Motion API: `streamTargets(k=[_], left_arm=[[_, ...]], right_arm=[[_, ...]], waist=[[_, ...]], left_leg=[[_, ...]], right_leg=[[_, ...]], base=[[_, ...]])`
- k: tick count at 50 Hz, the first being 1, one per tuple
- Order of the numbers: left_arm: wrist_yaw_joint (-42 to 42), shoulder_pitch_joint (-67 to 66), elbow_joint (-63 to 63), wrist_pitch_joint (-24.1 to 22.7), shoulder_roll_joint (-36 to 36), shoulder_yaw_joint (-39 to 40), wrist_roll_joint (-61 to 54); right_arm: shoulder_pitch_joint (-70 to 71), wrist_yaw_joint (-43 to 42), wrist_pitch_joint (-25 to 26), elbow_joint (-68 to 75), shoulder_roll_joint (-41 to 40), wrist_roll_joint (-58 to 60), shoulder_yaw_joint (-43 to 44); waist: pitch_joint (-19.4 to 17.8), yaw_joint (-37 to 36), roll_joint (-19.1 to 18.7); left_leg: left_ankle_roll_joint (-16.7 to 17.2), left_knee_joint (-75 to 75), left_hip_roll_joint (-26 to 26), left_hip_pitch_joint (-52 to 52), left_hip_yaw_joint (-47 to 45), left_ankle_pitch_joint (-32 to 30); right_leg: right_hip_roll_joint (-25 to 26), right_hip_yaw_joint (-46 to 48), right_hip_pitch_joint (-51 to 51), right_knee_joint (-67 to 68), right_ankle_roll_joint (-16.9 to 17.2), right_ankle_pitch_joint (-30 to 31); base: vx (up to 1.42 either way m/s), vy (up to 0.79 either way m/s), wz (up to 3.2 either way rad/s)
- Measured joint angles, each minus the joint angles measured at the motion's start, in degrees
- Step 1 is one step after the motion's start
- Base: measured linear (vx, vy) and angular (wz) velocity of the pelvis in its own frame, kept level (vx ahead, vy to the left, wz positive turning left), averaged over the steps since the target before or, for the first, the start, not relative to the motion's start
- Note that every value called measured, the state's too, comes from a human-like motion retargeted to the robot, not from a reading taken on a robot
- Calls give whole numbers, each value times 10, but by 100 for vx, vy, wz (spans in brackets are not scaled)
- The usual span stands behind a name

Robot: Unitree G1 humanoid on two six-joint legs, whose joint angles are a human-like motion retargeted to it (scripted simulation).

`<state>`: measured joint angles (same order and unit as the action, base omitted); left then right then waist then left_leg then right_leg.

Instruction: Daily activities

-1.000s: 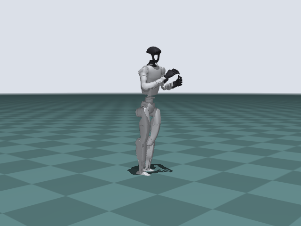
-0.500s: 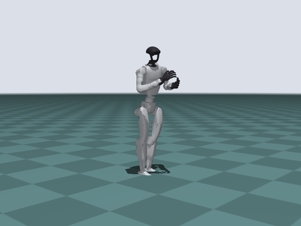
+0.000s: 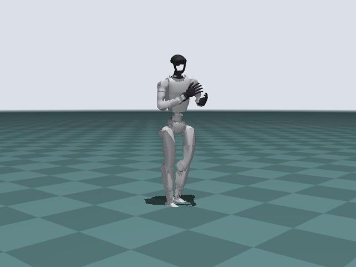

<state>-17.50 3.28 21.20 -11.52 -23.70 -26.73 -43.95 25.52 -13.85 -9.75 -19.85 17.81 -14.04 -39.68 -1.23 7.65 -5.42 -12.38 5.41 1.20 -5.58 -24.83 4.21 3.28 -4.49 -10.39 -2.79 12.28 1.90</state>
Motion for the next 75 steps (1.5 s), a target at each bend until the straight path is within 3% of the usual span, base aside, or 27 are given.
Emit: streamTargets(k=[13,40,59,75], left_arm=[[-9,87,-7,-20,44,-47,18],[-72,143,3,-24,9,-35,195],[-126,249,33,-10,7,-50,378],[-178,270,32,-28,27,-34,406]], right_arm=[[-55,4,-26,-36,72,-80,27],[-72,-4,-46,12,66,-159,66],[-61,-32,-57,16,53,-105,89],[-31,-54,-66,3,47,-58,99]], waist=[[-4,-2,13],[-23,-7,2],[-28,-11,11],[-43,-26,13]], left_leg=[[1,93,-14,6,-25,32],[-2,240,-66,1,-62,67],[-4,294,-90,-37,-89,70],[7,361,-132,-88,-78,68]], right_leg=[[5,-33,15,27,27,-14],[56,-53,2,117,27,-50],[76,-50,-44,149,27,-49],[109,-45,-71,160,27,-26]], base=[[2,-1,-49],[0,-2,-39],[-5,-3,-23],[-4,-4,-18]])
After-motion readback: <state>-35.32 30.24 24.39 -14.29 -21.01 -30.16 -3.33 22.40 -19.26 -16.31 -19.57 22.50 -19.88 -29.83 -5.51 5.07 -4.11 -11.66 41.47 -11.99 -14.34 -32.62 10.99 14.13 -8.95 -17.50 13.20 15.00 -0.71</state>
